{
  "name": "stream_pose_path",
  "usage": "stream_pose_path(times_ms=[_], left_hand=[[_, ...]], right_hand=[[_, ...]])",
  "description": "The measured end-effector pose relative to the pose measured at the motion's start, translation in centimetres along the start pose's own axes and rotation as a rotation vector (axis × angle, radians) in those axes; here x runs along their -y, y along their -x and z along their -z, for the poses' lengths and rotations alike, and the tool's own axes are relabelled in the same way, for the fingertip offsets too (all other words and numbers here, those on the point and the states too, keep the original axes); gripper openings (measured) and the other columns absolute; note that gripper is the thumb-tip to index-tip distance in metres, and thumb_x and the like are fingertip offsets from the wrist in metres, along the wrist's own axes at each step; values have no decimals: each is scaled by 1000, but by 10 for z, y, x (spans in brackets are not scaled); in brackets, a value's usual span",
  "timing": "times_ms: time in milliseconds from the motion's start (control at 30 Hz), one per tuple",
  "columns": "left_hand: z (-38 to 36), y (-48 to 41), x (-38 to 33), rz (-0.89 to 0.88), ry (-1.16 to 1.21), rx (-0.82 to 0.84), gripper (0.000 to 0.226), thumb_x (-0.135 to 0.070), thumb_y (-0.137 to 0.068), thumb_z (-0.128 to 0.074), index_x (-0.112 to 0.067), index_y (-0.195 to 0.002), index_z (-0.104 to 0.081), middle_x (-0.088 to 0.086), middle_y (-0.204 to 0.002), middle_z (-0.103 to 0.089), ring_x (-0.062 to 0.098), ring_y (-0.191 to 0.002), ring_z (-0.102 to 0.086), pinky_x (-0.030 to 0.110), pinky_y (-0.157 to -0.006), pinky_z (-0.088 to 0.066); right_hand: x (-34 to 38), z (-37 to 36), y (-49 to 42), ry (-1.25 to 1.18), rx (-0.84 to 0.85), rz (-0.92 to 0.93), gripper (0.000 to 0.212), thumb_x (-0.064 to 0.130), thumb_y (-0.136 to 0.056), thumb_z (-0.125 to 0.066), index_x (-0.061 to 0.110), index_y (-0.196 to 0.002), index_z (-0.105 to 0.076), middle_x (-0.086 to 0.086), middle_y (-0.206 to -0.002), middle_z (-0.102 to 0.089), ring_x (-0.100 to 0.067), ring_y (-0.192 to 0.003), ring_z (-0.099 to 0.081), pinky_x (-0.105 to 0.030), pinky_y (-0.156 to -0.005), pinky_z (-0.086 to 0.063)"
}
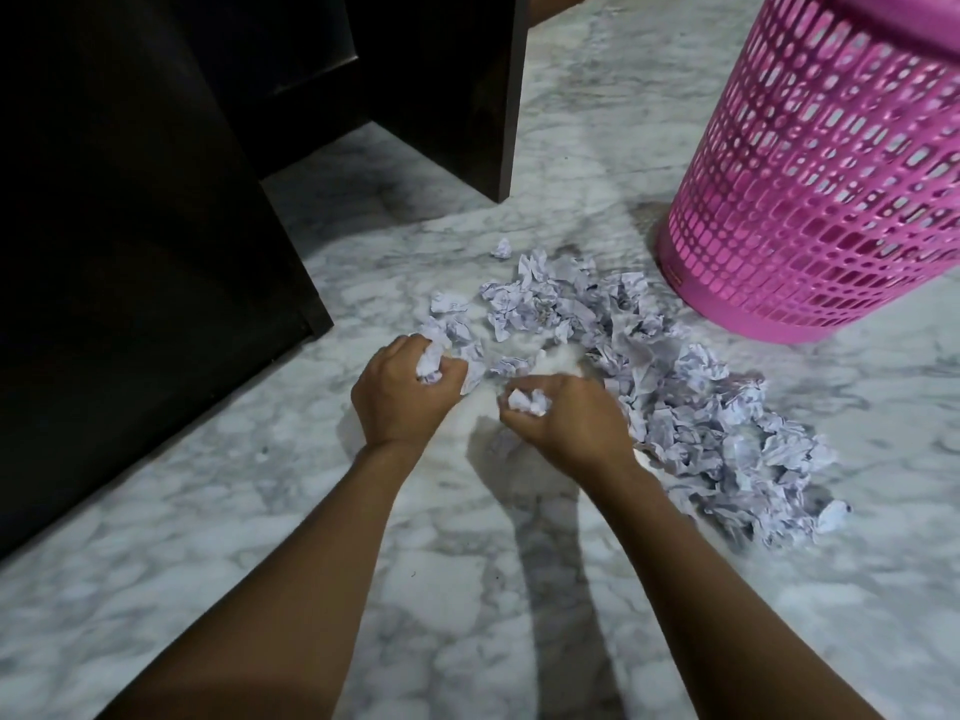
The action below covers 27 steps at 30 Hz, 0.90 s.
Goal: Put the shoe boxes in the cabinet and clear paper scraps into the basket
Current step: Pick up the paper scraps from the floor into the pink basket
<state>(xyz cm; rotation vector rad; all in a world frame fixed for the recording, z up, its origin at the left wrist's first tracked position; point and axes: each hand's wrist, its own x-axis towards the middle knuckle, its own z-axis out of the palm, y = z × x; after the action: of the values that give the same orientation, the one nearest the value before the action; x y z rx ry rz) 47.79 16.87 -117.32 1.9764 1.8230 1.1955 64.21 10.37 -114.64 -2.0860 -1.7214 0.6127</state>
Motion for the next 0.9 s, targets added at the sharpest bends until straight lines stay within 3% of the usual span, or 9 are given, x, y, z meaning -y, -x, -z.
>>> stream_pose_path(times_ms=[67, 133, 267, 400, 467, 533, 700, 800, 900], left_hand=[[-2, -11, -3, 31, -32, 63, 23, -43, -72, -46, -24, -62, -39, -1, -64, -53, 25, -65, -53, 27, -54, -34], [-6, -18, -1, 54, -84, 120, 29, -47, -79, -49, -23, -64, -46, -2, -71, -58, 23, -71, -56, 28, -57, -36], [-17, -22, 6, 65, -188, 176, 31, -45, -87, -56, -16, -85, -68, 0, -89, -60, 26, -88, -59, 29, -64, -39], [-25, -18, 6, 85, -215, 284, 29, -46, -85, -59, -19, -87, -70, -2, -114, -48, 24, -90, -60, 29, -67, -40], [-30, -13, 10, 80, -213, 328, 27, -46, -83, -61, -22, -88, -72, -6, -140, -41, 23, -102, -60, 31, -74, -46], [-34, -9, 14, 52, -205, 372, 27, -46, -83, -61, -24, -95, -72, -11, -152, -36, 21, -113, -57, 34, -81, -48], [-39, -9, 16, 15, -207, 349, 32, -39, -83, -61, -23, -109, -70, -13, -133, -58, 23, -110, -56, 31, -79, -46], [-40, -7, 19, 3, -190, 314, 27, -33, -79, -64, -21, -102, -70, -10, -122, -64, 24, -102, -59, 30, -73, -46], [-40, -4, 18, -8, -171, 275, 21, -33, -76, -67, -21, -92, -63, -6, -104, -67, 27, -93, -60, 31, -64, -42]], right_hand=[[4, -11, 6, 176, 62, 30, 36, 58, -88, -56, 38, -115, -68, -3, -100, -71, -27, -94, -67, -31, -70, -47], [6, -24, 12, 271, 53, 95, 36, 59, -91, -51, 33, -111, -64, -5, -102, -66, -29, -93, -66, -31, -66, -43], [7, -37, 18, 218, 58, 87, 36, 55, -89, -57, 30, -114, -64, -4, -113, -54, -32, -93, -65, -35, -70, -51], [5, -38, 15, 199, 98, 78, 36, 48, -89, -62, 25, -116, -64, -6, -118, -49, -31, -94, -65, -36, -72, -51], [2, -36, 13, 193, 147, 83, 36, 46, -89, -63, 25, -119, -63, -8, -117, -51, -32, -95, -65, -34, -74, -49], [1, -34, 9, 176, 176, 87, 36, 45, -87, -64, 26, -118, -65, -9, -113, -54, -33, -94, -64, -34, -76, -49], [5, -18, -2, 11, 149, 44, 31, 31, -80, -75, 22, -109, -71, -13, -103, -62, -33, -95, -61, -31, -75, -44], [8, -4, -13, -113, -23, 6, 38, 25, -79, -76, 22, -116, -70, -11, -107, -62, -28, -100, -58, -27, -73, -35], [13, 2, -30, -34, -51, 17, 49, 29, -84, -72, 26, -132, -61, -11, -119, -60, -27, -111, -56, -31, -86, -43]])
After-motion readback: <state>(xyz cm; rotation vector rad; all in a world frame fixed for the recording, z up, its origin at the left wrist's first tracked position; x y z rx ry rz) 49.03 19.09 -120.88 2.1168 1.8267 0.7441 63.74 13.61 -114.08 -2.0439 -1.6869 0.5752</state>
